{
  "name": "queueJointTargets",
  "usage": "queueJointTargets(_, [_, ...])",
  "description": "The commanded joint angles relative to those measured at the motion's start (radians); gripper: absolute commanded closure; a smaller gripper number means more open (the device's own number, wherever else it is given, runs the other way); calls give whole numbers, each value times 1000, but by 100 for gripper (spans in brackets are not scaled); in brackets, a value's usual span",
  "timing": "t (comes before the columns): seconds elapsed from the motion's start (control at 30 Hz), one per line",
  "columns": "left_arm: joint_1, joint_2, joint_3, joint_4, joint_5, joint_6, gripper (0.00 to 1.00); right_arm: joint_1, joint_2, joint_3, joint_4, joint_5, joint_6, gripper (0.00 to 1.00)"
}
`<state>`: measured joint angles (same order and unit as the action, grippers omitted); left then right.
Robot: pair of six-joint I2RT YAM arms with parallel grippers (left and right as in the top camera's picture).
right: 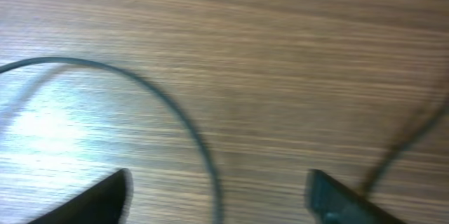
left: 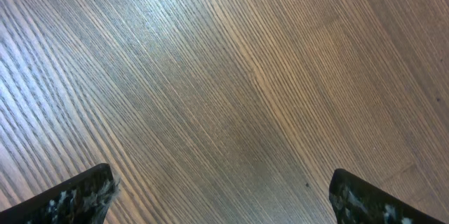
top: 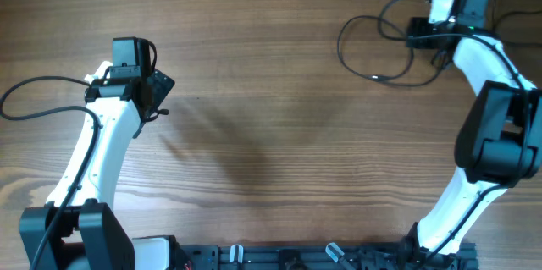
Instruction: Untangle cables
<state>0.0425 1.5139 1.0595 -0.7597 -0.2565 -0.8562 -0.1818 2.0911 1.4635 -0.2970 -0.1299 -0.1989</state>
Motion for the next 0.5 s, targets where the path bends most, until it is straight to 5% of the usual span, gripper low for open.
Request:
queueJointTargets(0.0, [8, 6, 1, -1, -5, -13, 0, 21, 11, 16, -67, -12, 1, 0])
queueJointTargets(0.1, [8, 6, 1, -1, -5, -13, 0, 50, 16, 8, -150, 69, 88, 0])
queueJointTargets(0.2, [8, 6, 1, -1, -5, -13, 0, 57, 16, -2, -208, 340, 479, 0])
queueJointTargets(0.3, [8, 6, 1, -1, -5, -13, 0, 55, 20, -3, -310, 356, 761, 0])
queueJointTargets(0.47, [8, 6, 1, -1, -5, -13, 0, 56, 67, -42, -351, 307, 870, 0])
